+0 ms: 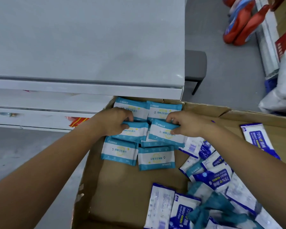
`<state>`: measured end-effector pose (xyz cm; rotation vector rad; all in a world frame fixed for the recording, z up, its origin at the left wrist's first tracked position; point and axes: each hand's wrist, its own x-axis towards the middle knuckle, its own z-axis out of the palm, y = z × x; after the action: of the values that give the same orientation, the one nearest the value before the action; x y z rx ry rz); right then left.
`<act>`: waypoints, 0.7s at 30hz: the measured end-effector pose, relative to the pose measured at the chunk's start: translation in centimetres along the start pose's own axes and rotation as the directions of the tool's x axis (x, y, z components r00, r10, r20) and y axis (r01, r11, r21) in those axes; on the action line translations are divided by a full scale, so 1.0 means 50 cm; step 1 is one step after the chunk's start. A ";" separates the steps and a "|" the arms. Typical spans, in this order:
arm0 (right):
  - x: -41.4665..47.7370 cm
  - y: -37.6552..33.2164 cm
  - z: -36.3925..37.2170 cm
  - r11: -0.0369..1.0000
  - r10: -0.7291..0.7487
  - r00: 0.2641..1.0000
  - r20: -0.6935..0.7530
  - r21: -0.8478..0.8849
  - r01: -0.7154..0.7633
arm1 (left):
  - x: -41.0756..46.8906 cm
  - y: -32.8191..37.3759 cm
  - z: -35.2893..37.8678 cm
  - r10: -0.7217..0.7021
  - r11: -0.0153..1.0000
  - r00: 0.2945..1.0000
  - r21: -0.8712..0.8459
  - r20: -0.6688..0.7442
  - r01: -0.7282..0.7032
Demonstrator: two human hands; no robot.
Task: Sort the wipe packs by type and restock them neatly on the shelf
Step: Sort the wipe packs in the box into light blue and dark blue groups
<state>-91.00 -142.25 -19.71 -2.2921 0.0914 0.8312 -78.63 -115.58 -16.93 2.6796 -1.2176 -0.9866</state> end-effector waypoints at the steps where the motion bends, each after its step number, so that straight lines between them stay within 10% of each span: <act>1: 0.005 0.002 0.005 1.000 0.003 1.000 -0.009 0.006 -0.003 | 0.004 -0.002 0.001 -0.001 1.000 1.000 0.022 -0.002 0.001; 14: 0.037 -0.035 0.054 0.965 -0.044 0.979 -0.200 -0.261 -0.010 | 0.032 -0.023 0.004 0.011 0.976 1.000 0.218 -0.009 -0.008; 21: 0.032 -0.038 0.092 0.939 0.019 0.897 -0.442 -0.300 -0.168 | 0.031 -0.010 0.043 0.058 0.918 0.967 0.393 -0.247 0.046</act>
<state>-91.66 -137.66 -22.13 -2.7835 0.2842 0.3823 -78.74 -115.86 -19.61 2.9703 -1.5010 -0.4003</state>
